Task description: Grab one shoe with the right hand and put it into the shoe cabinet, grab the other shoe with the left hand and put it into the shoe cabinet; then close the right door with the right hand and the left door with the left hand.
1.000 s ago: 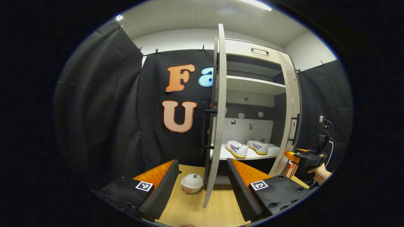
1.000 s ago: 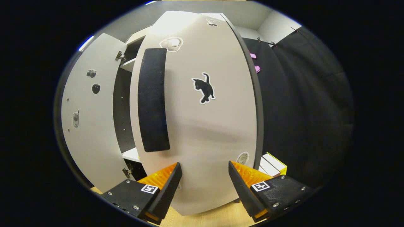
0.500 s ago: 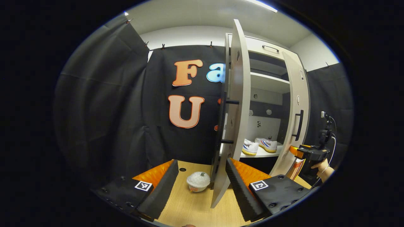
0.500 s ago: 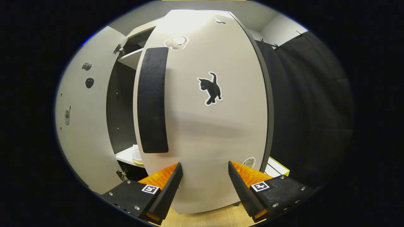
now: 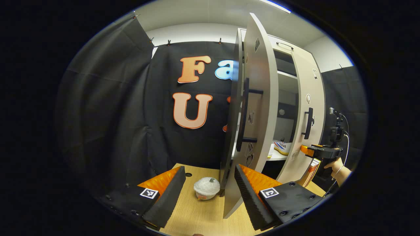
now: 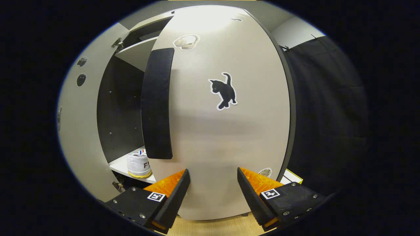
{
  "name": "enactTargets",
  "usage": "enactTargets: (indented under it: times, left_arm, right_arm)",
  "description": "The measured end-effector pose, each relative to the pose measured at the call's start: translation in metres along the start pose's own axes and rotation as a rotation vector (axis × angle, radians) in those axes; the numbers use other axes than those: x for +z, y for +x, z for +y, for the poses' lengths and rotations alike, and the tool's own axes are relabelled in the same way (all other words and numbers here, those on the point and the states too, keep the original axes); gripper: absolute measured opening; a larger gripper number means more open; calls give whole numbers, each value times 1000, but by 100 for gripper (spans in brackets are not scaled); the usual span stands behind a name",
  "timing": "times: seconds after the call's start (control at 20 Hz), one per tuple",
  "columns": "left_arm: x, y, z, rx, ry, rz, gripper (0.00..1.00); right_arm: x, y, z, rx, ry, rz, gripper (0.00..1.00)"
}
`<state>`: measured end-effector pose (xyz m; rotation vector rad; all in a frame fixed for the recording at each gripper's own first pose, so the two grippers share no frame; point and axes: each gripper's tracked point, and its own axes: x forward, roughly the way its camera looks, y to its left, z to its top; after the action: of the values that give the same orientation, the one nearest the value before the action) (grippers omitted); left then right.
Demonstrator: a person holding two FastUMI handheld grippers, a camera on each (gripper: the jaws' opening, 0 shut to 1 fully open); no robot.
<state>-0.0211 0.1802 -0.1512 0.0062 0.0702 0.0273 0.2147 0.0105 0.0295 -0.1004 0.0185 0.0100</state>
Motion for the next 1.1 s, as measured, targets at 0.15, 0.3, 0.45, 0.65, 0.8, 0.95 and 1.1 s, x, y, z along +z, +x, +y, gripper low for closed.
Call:
enactTargets:
  times: [0.15, 0.3, 0.45, 0.65, 0.8, 0.95, 1.1]
  left_arm:
    - [-7, 21, -2, -22, 1, 14, 99]
    - [-13, 37, -5, -44, 0, 23, 95]
    - [-11, 48, -11, -75, -10, 12, 95]
    - [-14, 53, -13, -73, -28, 23, 99]
    - [-15, 52, -21, -80, -43, 21, 99]
    - [-14, 52, -35, -91, -15, 12, 94]
    - [-17, 54, -58, -126, -15, 21, 94]
  right_arm:
    - [0, 2, 1, -7, 1, 0, 90]
    - [1, 3, 1, -15, 1, -1, 90]
    - [2, 4, 0, -28, -18, -4, 90]
    - [7, 2, -7, -44, -27, -12, 91]
    - [16, -14, -15, -44, -14, -35, 92]
    - [25, -39, -26, -41, -5, -45, 91]
    - [32, -60, -40, -46, 1, -50, 92]
